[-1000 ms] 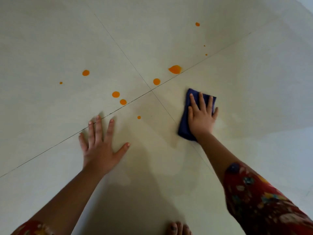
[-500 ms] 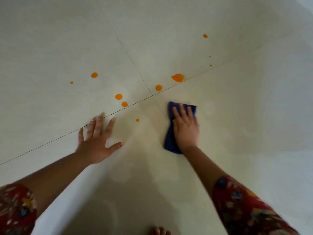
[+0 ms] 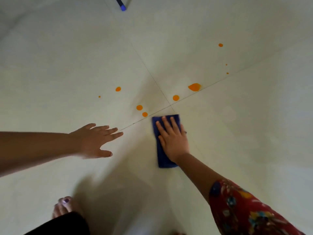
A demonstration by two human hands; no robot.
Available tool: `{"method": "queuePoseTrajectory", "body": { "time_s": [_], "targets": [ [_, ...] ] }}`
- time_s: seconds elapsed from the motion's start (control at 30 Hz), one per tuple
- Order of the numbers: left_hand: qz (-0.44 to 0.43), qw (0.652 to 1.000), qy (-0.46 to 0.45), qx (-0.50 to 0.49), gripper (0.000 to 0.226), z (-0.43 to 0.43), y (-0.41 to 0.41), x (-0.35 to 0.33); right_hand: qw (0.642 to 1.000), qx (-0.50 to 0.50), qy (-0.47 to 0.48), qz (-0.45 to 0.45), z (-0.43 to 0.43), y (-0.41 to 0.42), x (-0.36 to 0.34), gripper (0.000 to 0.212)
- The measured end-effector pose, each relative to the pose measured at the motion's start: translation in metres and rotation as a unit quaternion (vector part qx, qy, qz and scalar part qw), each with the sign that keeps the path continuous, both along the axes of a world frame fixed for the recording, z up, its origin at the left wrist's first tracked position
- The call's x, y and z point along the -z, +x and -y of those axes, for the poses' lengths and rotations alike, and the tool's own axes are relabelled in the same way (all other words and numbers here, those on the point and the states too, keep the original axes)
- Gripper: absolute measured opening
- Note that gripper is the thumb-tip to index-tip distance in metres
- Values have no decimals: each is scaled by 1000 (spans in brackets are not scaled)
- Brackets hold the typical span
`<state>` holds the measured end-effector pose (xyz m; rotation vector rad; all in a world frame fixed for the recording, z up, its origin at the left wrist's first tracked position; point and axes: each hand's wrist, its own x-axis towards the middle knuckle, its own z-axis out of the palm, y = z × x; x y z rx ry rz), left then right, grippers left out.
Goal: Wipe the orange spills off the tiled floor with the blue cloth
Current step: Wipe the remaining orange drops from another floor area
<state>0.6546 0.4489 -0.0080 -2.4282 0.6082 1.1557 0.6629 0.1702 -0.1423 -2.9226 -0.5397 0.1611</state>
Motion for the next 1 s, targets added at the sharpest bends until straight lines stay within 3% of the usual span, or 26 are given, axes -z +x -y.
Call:
{"method": "queuePoseTrajectory", "body": {
  "time_s": [0.1,0.2,0.37,0.47,0.53,0.6,0.7,0.77,0.9,1.0],
  "targets": [
    [7,1000,-15,-4,72,-11,9,-2,980,-195,-36,-8,8,-20,7,57],
    [32,998,-50,-33,71,-19,17,19,959,-274,-66,27,36,-3,5,59],
    [67,981,-124,-131,82,-14,20,76,990,-107,-73,-50,-13,15,-8,69],
    [72,968,-171,-169,82,-13,12,99,979,-158,-82,-98,-28,0,-2,62],
    [140,950,-234,-154,82,-23,8,112,975,-180,-95,-92,-25,3,-1,57],
    [198,932,-273,-135,76,-34,2,125,984,-111,-100,-101,-26,18,-5,59],
    [217,922,-300,-111,71,-40,2,133,985,4,-98,-139,-51,27,-15,66],
    [228,914,-316,-114,73,-42,4,136,984,-7,-99,-147,-68,19,-22,64],
    [253,896,-344,-123,69,-43,5,136,970,-131,-127,-163,-39,-3,-19,57],
    [299,873,-353,-154,65,-44,18,132,982,-38,-131,-130,-40,33,-21,61]
  ]
}}
